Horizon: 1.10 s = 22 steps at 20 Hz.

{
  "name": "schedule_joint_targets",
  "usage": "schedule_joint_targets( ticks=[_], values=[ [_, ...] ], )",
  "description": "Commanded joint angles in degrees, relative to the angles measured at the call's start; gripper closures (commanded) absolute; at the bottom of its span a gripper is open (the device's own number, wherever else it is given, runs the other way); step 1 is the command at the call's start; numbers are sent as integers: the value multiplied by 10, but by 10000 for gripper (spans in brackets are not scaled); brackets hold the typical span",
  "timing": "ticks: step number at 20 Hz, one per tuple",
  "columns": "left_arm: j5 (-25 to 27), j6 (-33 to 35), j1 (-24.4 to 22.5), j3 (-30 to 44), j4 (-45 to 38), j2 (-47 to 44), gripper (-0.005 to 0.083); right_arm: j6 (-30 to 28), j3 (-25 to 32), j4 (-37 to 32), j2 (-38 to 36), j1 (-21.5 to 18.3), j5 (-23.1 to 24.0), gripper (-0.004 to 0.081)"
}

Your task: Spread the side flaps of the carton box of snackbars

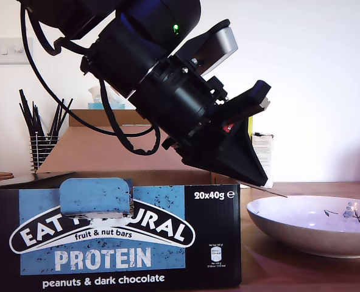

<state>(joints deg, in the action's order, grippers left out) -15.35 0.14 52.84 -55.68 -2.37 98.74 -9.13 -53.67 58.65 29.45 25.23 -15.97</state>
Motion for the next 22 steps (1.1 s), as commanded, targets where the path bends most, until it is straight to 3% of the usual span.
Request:
schedule_joint_targets(
  ticks=[1, 5, 9, 13, 18, 22],
  values=[
    [0, -2, -1, 0, 11, -5, 793, -4, -1, -5, -2, 2, -2, 783],
    [29, 1, -5, -1, 71, -73, 793, -5, -1, -8, -2, 3, -4, 783],
    [74, 20, -15, -1, 191, -135, 793, -14, -1, -10, 0, 2, -10, 783],
    [119, -9, -38, -10, 336, -164, 793, -14, -1, -14, 3, 3, -21, 783],
    [170, -131, -60, -19, 423, -162, 793, -15, -1, -14, 3, 3, -21, 783],
    [208, -232, -61, -26, 442, -157, 793, -15, -1, -14, 3, 3, -21, 783]
  ],
)
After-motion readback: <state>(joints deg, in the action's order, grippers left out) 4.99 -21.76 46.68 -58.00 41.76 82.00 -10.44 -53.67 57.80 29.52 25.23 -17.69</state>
